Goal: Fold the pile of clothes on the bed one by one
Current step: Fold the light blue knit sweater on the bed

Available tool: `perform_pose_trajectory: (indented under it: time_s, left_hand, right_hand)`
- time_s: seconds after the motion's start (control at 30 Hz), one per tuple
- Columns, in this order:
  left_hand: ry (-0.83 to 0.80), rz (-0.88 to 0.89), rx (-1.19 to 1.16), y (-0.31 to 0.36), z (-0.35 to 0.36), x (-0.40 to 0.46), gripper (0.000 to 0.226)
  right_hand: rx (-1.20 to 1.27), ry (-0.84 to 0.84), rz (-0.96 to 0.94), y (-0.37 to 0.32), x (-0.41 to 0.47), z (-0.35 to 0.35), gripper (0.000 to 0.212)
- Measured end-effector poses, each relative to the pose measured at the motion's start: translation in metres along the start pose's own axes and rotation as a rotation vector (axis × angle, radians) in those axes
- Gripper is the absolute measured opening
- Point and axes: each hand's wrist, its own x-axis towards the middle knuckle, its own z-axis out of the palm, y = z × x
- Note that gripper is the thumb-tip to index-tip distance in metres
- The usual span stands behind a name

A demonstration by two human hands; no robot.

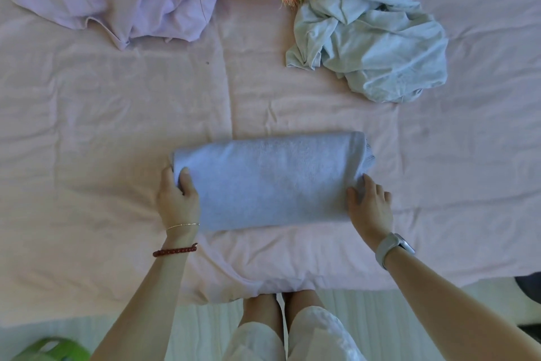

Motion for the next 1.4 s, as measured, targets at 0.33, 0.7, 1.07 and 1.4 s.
perform_pose_trajectory:
  time_s: [0.33,0.7,1.07,1.4]
  left_hand:
    - [0.016,0.029,0.218,-0.015,0.009,-0.002,0.049]
    - [-0.470,0.559,0.657,0.001,0.076,-0.063,0.061]
    - [-0.604,0.475,0.610,0.019,0.062,-0.054,0.060]
    - [-0.480,-0.615,-0.770,0.006,-0.054,-0.033,0.027]
  right_hand:
    - [0.183,0.020,0.030,0.010,-0.002,0.003,0.062]
    - [0.631,-0.179,0.197,0.007,0.042,-0.007,0.048]
    - [0.565,-0.123,-0.136,-0.023,0.005,-0.054,0.014]
    - [0.515,-0.395,-0.490,-0.169,-0.072,-0.018,0.030]
